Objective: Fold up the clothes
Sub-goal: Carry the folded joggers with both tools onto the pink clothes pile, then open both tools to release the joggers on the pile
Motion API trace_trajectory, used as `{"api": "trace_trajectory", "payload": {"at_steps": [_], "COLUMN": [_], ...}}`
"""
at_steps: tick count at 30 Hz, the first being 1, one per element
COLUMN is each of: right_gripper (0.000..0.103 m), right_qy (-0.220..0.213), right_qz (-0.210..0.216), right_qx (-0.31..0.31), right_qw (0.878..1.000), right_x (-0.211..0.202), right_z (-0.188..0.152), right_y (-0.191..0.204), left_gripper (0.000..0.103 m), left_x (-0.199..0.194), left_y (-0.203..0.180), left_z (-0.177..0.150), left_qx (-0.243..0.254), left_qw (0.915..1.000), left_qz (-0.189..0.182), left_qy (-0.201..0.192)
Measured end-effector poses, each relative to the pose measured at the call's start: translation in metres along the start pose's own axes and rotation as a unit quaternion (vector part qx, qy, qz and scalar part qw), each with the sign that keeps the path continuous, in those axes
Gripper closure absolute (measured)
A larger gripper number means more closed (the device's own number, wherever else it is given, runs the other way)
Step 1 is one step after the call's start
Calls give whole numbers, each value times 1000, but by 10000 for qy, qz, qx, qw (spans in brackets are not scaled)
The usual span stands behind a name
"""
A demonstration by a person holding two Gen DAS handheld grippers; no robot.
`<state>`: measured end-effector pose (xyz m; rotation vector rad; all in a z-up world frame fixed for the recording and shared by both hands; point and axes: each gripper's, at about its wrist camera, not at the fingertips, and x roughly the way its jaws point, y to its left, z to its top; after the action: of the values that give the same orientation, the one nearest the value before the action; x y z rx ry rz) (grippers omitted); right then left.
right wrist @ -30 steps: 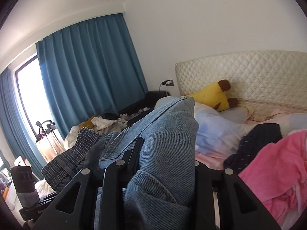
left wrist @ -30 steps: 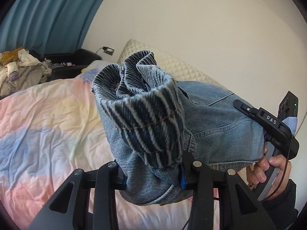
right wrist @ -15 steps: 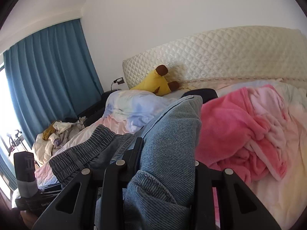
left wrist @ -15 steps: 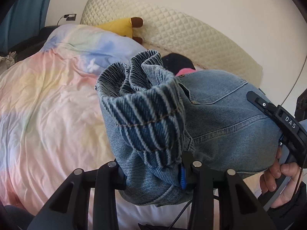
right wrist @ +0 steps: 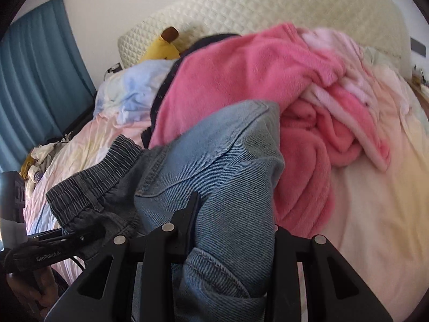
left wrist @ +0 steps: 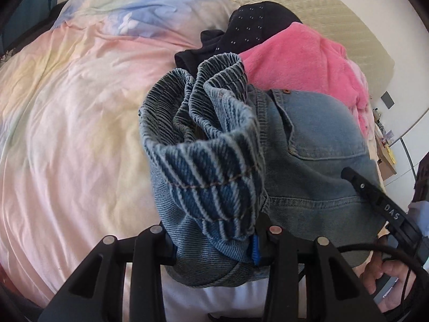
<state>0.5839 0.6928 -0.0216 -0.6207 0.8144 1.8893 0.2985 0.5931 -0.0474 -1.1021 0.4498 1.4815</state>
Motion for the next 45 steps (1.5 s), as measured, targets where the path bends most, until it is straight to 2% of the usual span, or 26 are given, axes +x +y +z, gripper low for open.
{"api": "trace_trajectory", "payload": {"at_steps": [3,5,10,13,15,17,18,21,24,27,29,35,38,45], "right_gripper": [69,67,66,62,56,44,42,33,26,26,26,26,26,26], "right_qy": [348,381,488,519,509,418,351,-34,-420,-722,-867,-1015,-1094,-1172], "right_qz": [-114,-173,-210,-194,-200,-245,-282,-488,-563,-424,-265,259,487,1298], "right_qx": [360,325,351,431,458,489,488,262,-114,-531,-706,-1070,-1284,-1781], "right_qw": [9987,9986,9980,9975,9975,9976,9978,9985,9975,9951,9934,9887,9845,9683], "right_x": [25,31,26,18,11,1,-4,-27,-47,-55,-50,-58,-66,-79], "right_z": [-13,-15,-14,-15,-15,-14,-13,-7,0,14,30,52,59,63], "right_y": [-20,-22,-22,-25,-27,-28,-27,-14,9,39,63,112,142,224], "left_gripper": [64,64,63,62,60,55,55,53,51,49,45,44,44,44], "left_x": [5,4,5,3,2,-4,-8,-20,-36,-66,-85,-146,-179,-253], "left_y": [8,8,10,7,7,8,8,7,9,9,10,27,39,77], "left_z": [2,0,-1,-3,-3,-5,-7,-13,-23,-28,-28,-21,-20,-36], "left_qx": [-67,8,21,92,85,75,70,72,176,305,372,148,-5,-392], "left_qw": [9999,9999,9998,9997,9995,9996,9996,9998,9993,9956,9914,9779,9684,9486], "left_qz": [-94,-127,-173,-150,-144,-88,-53,79,324,650,810,1159,1399,1900], "left_qy": [87,64,89,162,257,269,258,170,-52,-608,-957,-1732,-2064,-2502]}}
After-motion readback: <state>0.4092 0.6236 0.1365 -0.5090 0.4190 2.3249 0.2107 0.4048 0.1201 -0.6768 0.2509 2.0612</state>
